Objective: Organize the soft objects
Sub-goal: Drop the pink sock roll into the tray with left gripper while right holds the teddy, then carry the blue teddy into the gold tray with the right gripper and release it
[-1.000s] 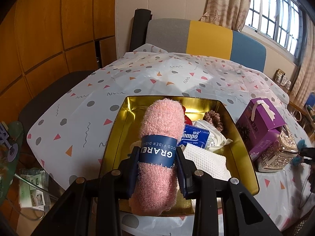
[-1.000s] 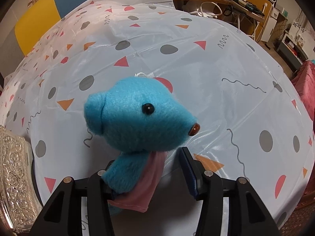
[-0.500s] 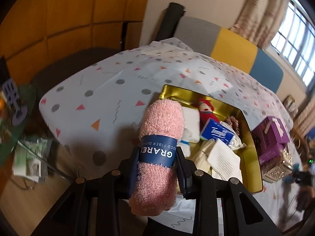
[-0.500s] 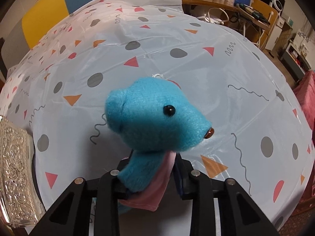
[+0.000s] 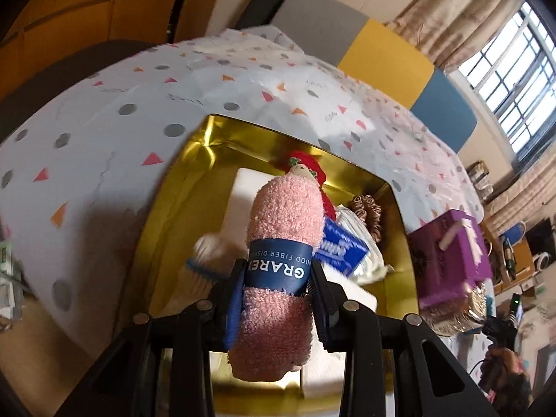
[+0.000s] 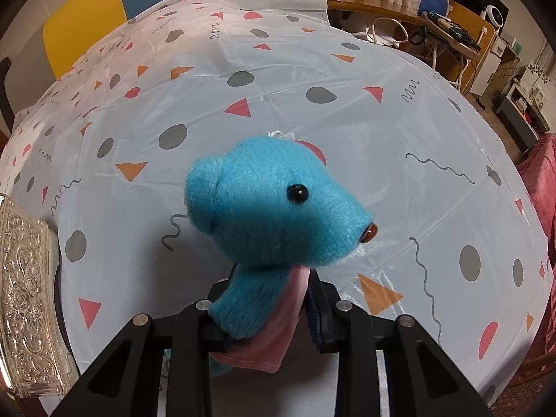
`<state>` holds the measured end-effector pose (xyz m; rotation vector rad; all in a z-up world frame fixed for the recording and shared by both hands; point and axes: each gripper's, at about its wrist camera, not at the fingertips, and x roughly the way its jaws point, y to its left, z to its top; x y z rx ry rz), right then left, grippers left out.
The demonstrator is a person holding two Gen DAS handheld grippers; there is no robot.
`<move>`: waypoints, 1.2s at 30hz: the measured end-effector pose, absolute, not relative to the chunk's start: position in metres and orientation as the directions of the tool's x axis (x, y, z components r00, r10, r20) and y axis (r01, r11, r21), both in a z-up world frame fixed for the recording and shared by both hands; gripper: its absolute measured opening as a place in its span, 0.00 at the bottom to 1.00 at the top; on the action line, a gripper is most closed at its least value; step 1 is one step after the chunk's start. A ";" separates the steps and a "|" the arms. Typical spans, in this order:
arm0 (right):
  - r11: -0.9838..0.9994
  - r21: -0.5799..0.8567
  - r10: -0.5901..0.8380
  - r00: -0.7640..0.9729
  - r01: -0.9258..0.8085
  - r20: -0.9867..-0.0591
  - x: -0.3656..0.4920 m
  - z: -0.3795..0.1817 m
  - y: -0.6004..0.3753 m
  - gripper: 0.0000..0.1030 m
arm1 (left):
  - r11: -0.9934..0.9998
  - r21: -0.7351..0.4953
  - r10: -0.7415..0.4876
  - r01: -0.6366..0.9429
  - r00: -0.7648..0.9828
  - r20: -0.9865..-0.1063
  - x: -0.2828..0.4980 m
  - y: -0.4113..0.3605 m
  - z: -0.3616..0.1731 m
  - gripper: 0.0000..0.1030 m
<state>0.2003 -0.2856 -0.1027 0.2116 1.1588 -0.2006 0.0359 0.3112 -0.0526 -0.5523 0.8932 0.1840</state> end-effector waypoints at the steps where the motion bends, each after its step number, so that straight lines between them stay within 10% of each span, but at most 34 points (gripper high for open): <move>1: 0.963 0.060 -0.048 0.387 0.264 -0.921 0.200 -0.103 -0.285 0.30 | 0.846 -0.369 -0.065 -0.385 0.612 -0.788 0.043 0.313 -0.056 0.34; 10: 0.967 0.044 -0.059 0.386 0.252 -0.921 0.201 -0.103 -0.283 0.30 | 0.883 -0.196 0.049 -0.427 0.498 -0.866 0.089 0.324 -0.091 0.39; 15: 0.967 0.042 -0.061 0.386 0.251 -0.920 0.201 -0.103 -0.283 0.30 | 0.908 -0.168 0.085 -0.385 0.560 -0.824 0.073 0.304 -0.073 0.76; 36: 0.975 0.042 -0.061 0.441 0.220 -0.896 0.197 -0.091 -0.277 0.29 | 0.925 -0.055 0.227 -0.376 0.664 -0.712 -0.006 0.245 -0.019 1.00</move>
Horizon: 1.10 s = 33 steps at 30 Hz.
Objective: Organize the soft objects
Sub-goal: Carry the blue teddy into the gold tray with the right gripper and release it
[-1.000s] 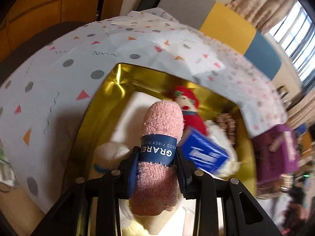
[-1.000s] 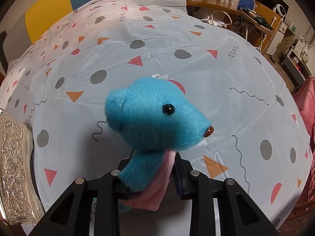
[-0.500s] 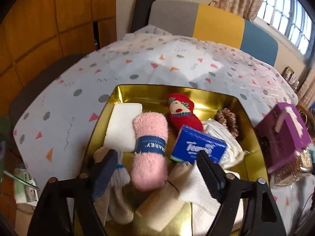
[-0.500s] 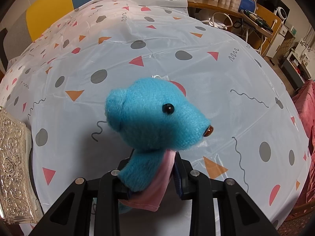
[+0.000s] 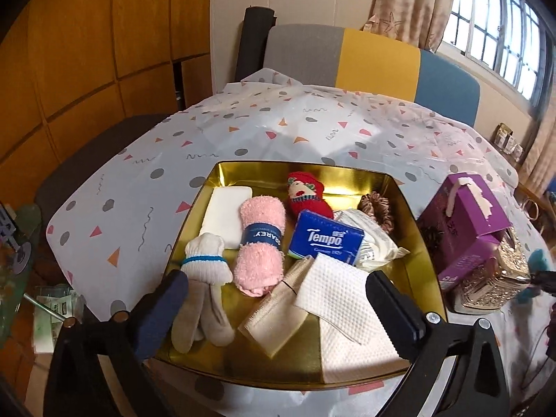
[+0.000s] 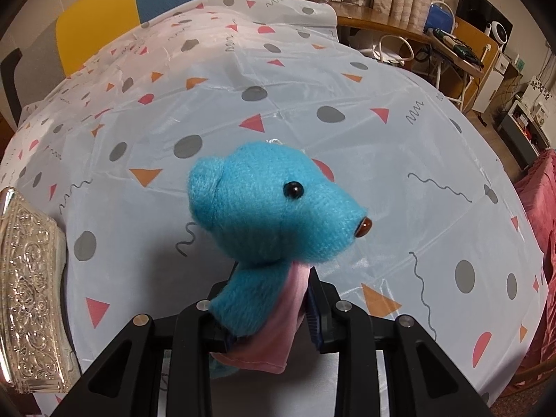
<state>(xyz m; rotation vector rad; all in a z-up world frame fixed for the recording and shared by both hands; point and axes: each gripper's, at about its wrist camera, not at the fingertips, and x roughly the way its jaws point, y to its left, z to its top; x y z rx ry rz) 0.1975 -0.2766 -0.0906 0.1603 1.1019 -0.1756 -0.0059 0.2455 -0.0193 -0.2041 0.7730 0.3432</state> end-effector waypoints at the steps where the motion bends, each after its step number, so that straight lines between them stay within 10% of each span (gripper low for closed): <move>1: 0.976 0.042 -0.060 0.447 0.213 -0.893 0.197 -0.089 -0.275 0.29 | 0.925 -0.051 0.232 -0.376 0.666 -0.709 -0.007 0.244 -0.018 1.00; 33: 0.993 0.042 0.101 0.621 -0.109 -0.777 0.259 0.039 -0.115 0.29 | 0.945 -0.081 0.170 -0.317 0.687 -0.706 -0.020 0.236 -0.015 1.00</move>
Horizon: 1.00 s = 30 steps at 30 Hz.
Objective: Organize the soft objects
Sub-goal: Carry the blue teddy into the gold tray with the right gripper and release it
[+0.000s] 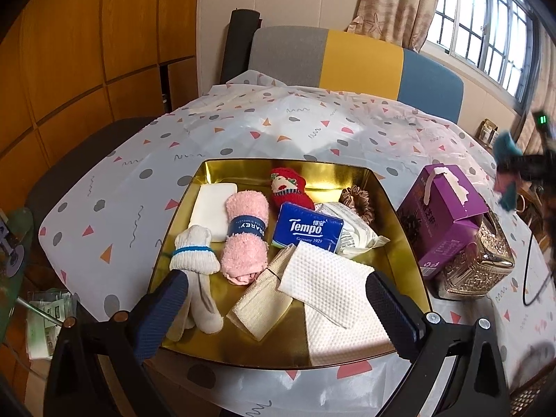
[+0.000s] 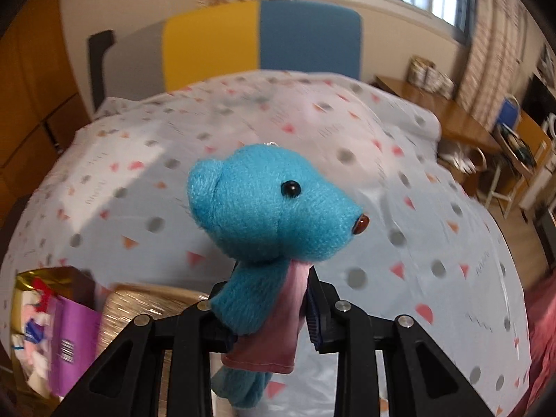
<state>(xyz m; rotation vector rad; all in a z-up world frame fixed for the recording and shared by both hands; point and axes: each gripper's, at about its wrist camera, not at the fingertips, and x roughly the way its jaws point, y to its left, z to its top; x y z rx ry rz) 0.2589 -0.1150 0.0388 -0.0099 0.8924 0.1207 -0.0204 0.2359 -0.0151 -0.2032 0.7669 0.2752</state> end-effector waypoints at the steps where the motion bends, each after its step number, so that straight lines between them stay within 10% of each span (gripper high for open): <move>1: 0.990 0.045 0.118 0.632 -0.130 -0.766 0.258 0.046 -0.105 0.29 | 0.945 -0.081 0.169 -0.316 0.687 -0.707 -0.020 0.236 -0.016 1.00; 16: 0.845 0.148 0.471 0.583 -0.514 -0.662 0.193 0.102 0.028 0.29 | 0.932 -0.083 0.191 -0.354 0.671 -0.717 -0.024 0.249 -0.022 1.00; 30: 0.601 0.272 0.614 0.217 -0.751 -0.759 0.104 0.017 0.134 0.29 | 0.860 -0.082 0.290 -0.503 0.615 -0.734 -0.051 0.306 -0.036 1.00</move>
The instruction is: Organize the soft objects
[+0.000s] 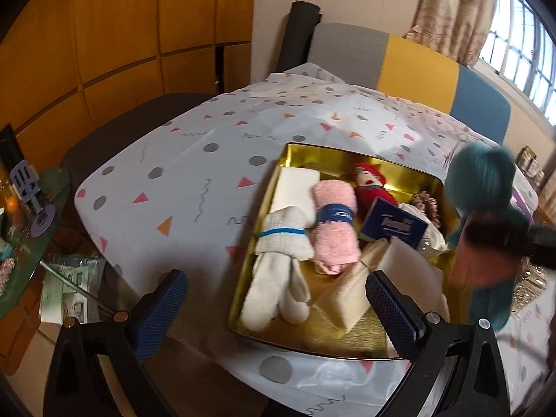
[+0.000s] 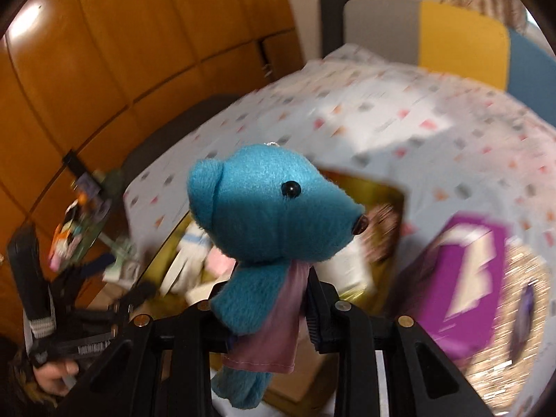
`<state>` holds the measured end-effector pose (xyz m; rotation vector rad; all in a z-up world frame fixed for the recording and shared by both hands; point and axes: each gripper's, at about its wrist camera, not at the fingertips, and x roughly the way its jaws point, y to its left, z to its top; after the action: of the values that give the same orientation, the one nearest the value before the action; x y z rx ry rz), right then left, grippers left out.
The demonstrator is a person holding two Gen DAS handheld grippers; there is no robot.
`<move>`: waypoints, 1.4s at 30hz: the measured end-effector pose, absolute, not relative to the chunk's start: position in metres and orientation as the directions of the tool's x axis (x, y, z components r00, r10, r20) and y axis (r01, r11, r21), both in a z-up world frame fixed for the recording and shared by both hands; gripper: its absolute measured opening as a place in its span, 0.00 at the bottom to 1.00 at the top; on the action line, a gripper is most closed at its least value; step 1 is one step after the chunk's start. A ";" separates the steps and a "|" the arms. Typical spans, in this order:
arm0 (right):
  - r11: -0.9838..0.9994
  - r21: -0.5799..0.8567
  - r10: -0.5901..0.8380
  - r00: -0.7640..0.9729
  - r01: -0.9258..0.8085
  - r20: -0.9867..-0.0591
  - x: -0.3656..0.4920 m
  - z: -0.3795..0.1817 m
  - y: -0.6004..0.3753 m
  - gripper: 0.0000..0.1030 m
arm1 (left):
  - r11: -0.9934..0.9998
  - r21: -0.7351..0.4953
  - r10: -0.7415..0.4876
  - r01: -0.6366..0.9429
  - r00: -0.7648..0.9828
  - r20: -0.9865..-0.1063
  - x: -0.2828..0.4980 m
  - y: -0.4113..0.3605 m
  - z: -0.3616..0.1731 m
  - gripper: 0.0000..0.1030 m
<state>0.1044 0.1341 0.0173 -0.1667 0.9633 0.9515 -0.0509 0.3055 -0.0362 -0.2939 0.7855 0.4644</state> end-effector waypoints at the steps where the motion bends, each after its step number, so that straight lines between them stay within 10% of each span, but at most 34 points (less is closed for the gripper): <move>1: 0.594 0.267 0.608 0.207 -0.759 -0.766 0.100 0.010 0.139 0.29 | 0.859 -0.083 0.290 -0.505 0.614 -0.734 -0.051 0.306 -0.037 1.00; 19: 0.634 0.028 0.391 0.290 -0.773 -0.874 0.084 -0.065 0.155 0.30 | 0.878 -0.056 0.303 -0.476 0.642 -0.704 -0.046 0.283 -0.023 1.00; 30: 0.682 0.044 0.467 0.389 -0.730 -0.794 0.064 -0.033 0.130 0.65 | 0.879 -0.048 0.323 -0.474 0.669 -0.670 -0.051 0.270 -0.007 1.00; 42: 0.851 0.036 0.404 0.611 -0.523 -0.681 0.039 0.001 0.081 0.70 | 0.883 -0.030 0.349 -0.468 0.698 -0.625 -0.055 0.244 0.008 1.00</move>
<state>0.0390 0.0811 0.0009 -0.1729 0.7404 0.5381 -0.0553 0.2445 0.0078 -0.1926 0.6550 0.4589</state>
